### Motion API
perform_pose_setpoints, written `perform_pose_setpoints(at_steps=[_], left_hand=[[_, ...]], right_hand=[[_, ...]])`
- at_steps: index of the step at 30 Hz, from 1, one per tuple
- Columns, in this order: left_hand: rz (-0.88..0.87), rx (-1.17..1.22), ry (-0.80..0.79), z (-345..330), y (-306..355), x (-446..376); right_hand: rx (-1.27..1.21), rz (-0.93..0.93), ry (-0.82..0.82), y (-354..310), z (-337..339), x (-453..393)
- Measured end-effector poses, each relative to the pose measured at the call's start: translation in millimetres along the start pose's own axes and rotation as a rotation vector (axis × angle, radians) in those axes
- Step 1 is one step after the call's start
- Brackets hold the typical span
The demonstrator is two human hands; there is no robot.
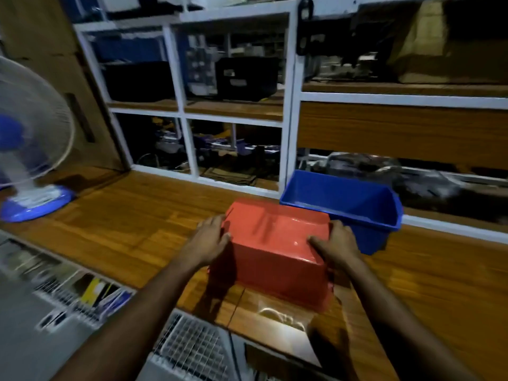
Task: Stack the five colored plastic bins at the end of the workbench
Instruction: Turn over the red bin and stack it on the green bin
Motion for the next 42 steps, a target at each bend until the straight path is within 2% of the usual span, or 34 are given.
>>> perform_pose_setpoints(at_steps=[3,6,11,22,31,37,42], left_hand=[[-0.04,0.131,-0.062,1,5,-29],[0.012,0.323,-0.155,0,-2,-52],[0.045,0.442,-0.307,-22,-21,-83],[0.041,0.647,-0.14,12,-10,-54],[0.094,0.888,-0.171,11,-13,-25],[-0.036,0.926,-0.209,12,-1,-13],[-0.025,1.057,-0.223,-6,0,-4]], right_hand=[[0.001,-0.079,0.005,7,-6,3],[-0.032,-0.162,0.033,15,-10,11],[-0.111,-0.197,0.114,15,-17,22],[-0.235,-0.115,0.316,2,24,69],[-0.394,0.046,0.42,5,44,108],[-0.486,0.114,0.511,11,53,118],[-0.527,0.051,0.497,35,34,119]])
Point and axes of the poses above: each hand's wrist, its own x-axis away from the middle knuckle, its own z-axis out of the back of the hand, y = z × x, the point moved 10 cm from there along -x, towards the middle knuckle, and after that the axes turned 13 degrees about z, right-handed, at the moved point
